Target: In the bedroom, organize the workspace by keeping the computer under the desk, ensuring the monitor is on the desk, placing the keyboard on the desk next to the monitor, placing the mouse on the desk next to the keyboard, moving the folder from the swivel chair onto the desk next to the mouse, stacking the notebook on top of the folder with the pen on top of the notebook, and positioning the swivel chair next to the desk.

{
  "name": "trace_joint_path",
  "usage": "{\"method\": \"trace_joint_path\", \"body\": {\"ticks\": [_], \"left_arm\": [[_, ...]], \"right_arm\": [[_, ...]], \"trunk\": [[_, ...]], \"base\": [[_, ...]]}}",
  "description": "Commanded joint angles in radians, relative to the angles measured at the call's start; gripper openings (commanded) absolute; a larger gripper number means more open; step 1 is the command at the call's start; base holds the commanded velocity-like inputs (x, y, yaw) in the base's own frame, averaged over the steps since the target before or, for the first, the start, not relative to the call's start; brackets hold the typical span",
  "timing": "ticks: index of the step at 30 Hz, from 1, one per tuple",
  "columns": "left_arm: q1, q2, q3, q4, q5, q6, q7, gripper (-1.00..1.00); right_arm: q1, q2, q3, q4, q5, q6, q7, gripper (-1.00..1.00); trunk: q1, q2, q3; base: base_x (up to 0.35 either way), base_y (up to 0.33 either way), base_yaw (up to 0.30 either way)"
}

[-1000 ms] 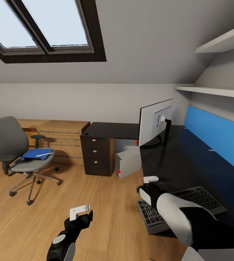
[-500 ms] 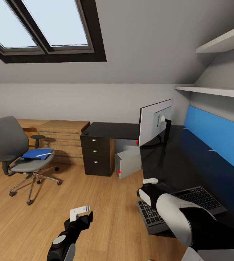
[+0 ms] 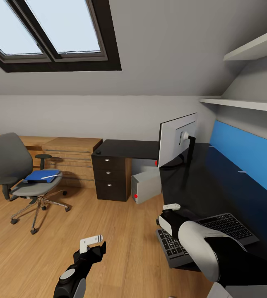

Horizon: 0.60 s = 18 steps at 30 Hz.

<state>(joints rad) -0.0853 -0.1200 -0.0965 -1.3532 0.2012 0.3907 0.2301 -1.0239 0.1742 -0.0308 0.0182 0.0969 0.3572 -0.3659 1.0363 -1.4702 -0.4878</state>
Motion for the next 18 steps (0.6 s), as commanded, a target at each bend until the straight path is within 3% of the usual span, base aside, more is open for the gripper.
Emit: {"method": "trace_joint_path", "body": {"ticks": [1,18], "left_arm": [[-0.001,0.0,-0.002,-0.001,0.011,0.004,0.009,1.0],[-0.001,0.0,-0.002,-0.001,0.011,0.002,0.008,1.0]], "right_arm": [[-0.001,0.0,-0.024,0.003,0.003,0.004,-0.002,1.0],[-0.001,0.0,-0.024,0.003,0.004,0.002,0.0,1.0]], "trunk": [[0.0,-0.001,-0.001],[0.0,-0.001,-0.001]], "base": [[0.0,0.0,0.0],[-0.064,0.05,0.0]]}}
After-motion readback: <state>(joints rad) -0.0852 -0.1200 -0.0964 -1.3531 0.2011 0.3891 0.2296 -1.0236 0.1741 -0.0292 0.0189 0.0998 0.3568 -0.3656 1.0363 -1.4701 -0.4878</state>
